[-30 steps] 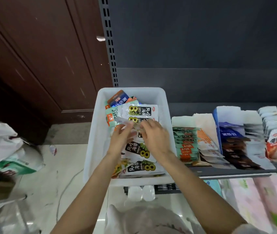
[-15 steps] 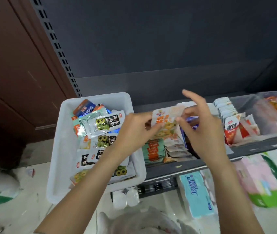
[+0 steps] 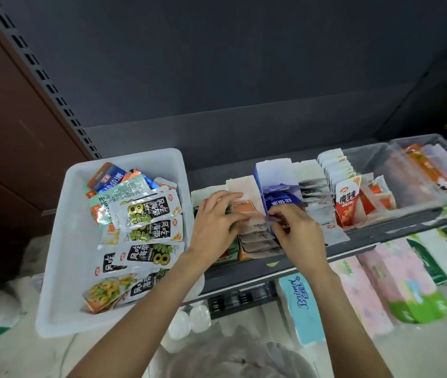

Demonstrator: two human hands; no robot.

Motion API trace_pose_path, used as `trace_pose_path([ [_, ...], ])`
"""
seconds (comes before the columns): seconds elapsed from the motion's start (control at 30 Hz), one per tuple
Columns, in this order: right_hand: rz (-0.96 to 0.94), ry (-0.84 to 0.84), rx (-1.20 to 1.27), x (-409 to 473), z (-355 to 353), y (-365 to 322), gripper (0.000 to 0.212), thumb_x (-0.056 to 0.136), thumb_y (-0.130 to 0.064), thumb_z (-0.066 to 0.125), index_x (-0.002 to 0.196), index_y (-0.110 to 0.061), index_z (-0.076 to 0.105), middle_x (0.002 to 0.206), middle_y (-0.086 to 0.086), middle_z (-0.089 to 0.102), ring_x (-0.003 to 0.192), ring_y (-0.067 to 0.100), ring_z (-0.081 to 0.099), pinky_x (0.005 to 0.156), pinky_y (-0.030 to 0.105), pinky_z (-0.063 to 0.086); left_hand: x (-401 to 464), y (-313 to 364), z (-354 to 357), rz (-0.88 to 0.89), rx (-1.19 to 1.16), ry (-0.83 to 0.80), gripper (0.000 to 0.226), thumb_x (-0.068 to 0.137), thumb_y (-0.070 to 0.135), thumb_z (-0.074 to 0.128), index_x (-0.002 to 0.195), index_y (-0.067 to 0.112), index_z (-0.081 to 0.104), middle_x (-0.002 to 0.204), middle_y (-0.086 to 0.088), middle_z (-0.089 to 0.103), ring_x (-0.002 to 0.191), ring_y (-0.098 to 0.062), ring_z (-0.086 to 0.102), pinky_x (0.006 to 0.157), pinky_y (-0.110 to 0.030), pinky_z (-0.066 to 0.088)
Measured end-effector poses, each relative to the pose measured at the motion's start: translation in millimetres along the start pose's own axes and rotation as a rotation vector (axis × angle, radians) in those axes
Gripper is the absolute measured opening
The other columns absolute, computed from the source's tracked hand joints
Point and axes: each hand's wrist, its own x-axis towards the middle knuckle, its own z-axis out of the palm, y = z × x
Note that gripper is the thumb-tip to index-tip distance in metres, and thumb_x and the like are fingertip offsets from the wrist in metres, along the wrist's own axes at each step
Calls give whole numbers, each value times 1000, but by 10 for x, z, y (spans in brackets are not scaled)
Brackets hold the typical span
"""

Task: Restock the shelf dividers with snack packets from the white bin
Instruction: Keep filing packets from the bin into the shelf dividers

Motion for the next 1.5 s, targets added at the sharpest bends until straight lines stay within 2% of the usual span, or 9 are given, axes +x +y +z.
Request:
trace_pose_path([
  [0.27,-147,-85,-201,104,148,14,21,69,-2,77,84,-16,74,84,-1,70,83,25,57,68,34,52,-213,-106,-132,78,-27,60,21,83,29,61,102,23,70,122,1,60,121,-20,45,105,-37,32],
  [0.43,-95,74,233,124,-150,-604,16,87,-13,56,94,-15,69,86,-10,65,78,10,54,70,18,43,-679,-423,-649,-206,-94,215,18,84,31,58,95,18,65,81,12,64,81,-5,56,84,-29,42],
  [0.6,-213,-490,267,182,358,-1180,17,91,-19,57,105,-22,66,98,-6,68,80,7,60,71,27,50,-1210,-986,-982,-630,28,-367,30,79,49,66,103,30,60,94,15,63,90,-9,58,70,-25,42],
  [0.73,-382,-894,-11,183,995,-1503,33,88,-33,63,120,-22,59,119,0,60,108,19,52,92,35,42,-1425,-1234,-923,-629,122,-632,53,71,55,70,115,30,56,112,6,55,110,-16,49,85,-27,41],
  [0.87,-511,-992,-303,170,1499,-1651,59,82,-43,67,132,-17,47,134,9,46,122,29,40,101,45,36,-1450,-1344,-849,-571,207,-719,65,68,59,70,123,31,50,121,2,49,116,-19,43,95,-32,39],
  [1.07,-509,-944,-399,219,1752,-1739,59,85,-39,64,134,-16,43,132,11,46,119,32,43,96,43,37,-1449,-1447,-829,-516,248,-660,57,74,51,67,125,32,49,127,3,46,118,-18,41,100,-33,37],
  [1.23,-437,-654,-219,590,1999,-1787,52,91,-19,52,140,-13,37,140,12,42,128,29,39,103,41,37,-1411,-1530,-856,-602,164,-531,57,84,59,53,130,27,45,131,0,46,120,-21,42,99,-35,37],
  [1.37,-328,-819,-340,924,2267,-1759,71,95,-39,48,150,-16,11,158,10,3,145,30,4,116,47,14,-1283,-1638,-820,-640,169,-271,48,90,33,54,134,20,43,135,-6,44,121,-26,43,98,-37,41],
  [1.5,-358,-896,-352,834,2294,-1685,69,94,-44,47,150,-22,14,159,6,1,146,27,3,116,47,13,-997,-1886,-793,-623,102,-86,49,86,22,59,132,10,46,133,-12,46,122,-31,42,99,-41,39],
])
